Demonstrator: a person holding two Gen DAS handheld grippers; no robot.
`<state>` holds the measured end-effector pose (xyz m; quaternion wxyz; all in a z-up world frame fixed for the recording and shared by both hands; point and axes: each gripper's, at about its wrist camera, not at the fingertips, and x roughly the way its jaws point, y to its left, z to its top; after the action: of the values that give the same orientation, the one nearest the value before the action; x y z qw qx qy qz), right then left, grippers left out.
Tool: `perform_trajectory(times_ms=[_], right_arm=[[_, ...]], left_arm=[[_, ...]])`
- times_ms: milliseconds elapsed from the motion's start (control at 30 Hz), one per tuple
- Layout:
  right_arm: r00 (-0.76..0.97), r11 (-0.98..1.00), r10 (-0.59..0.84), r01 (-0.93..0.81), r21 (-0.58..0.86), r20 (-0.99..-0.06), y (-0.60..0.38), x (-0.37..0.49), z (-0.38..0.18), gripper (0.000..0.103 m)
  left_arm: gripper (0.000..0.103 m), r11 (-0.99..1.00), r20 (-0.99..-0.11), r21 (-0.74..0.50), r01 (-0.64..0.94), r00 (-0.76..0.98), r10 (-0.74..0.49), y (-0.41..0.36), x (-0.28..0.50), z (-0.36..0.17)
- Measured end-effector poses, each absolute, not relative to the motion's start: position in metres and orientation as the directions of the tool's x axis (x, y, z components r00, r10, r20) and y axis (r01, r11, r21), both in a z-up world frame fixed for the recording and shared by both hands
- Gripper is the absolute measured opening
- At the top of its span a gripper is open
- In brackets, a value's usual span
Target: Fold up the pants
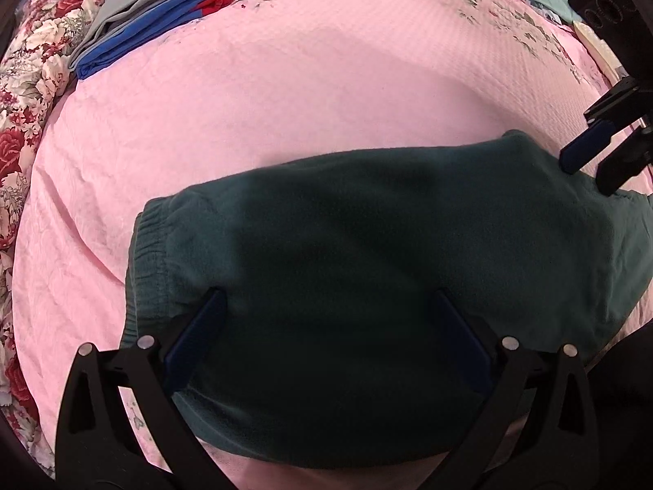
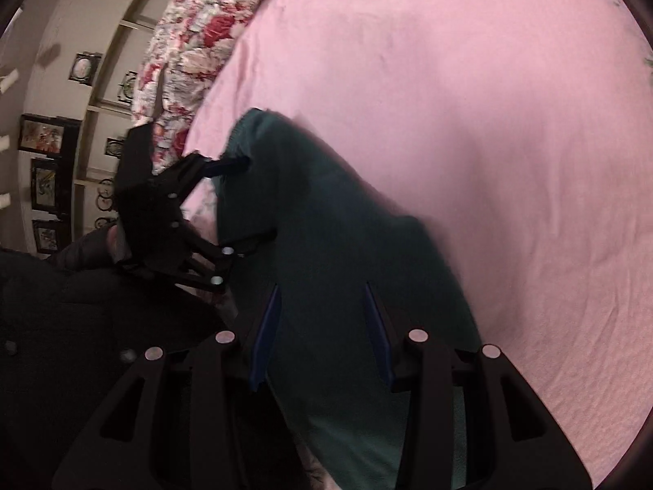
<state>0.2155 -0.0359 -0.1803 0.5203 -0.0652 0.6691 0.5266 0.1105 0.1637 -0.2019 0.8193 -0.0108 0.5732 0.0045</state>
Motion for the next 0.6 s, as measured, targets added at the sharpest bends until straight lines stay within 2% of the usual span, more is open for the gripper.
perform_trajectory(times_ms=[100, 200, 300, 400, 600], right_arm=[[-0.431, 0.465, 0.462, -0.627, 0.625, -0.775, -0.036, 0.220, -0.185, 0.042], [-0.380, 0.466, 0.569, -0.582, 0.667, -0.729, -0.041, 0.233, -0.176, 0.042], [-0.309, 0.533, 0.553, -0.583, 0.613, -0.774, -0.045, 0.245, -0.182, 0.042], [-0.347, 0.540, 0.512, -0.581, 0.609, -0.786, -0.044, 0.246, -0.196, 0.042], [-0.465, 0.428, 0.501, -0.599, 0.677, -0.729, -0.035, 0.228, -0.192, 0.042]], left_arm=[[0.101, 1.000, -0.938, -0.012, -0.018, 0.346, -0.005, 0.163, 0.109, -0.202], [0.101, 1.000, -0.937, -0.012, -0.020, 0.349, -0.005, 0.164, 0.107, -0.202], [0.101, 1.000, -0.937, -0.012, -0.020, 0.351, -0.004, 0.164, 0.108, -0.202], [0.101, 1.000, -0.937, -0.012, -0.020, 0.350, -0.004, 0.164, 0.107, -0.202], [0.101, 1.000, -0.936, -0.012, -0.019, 0.351, -0.005, 0.164, 0.107, -0.202]])
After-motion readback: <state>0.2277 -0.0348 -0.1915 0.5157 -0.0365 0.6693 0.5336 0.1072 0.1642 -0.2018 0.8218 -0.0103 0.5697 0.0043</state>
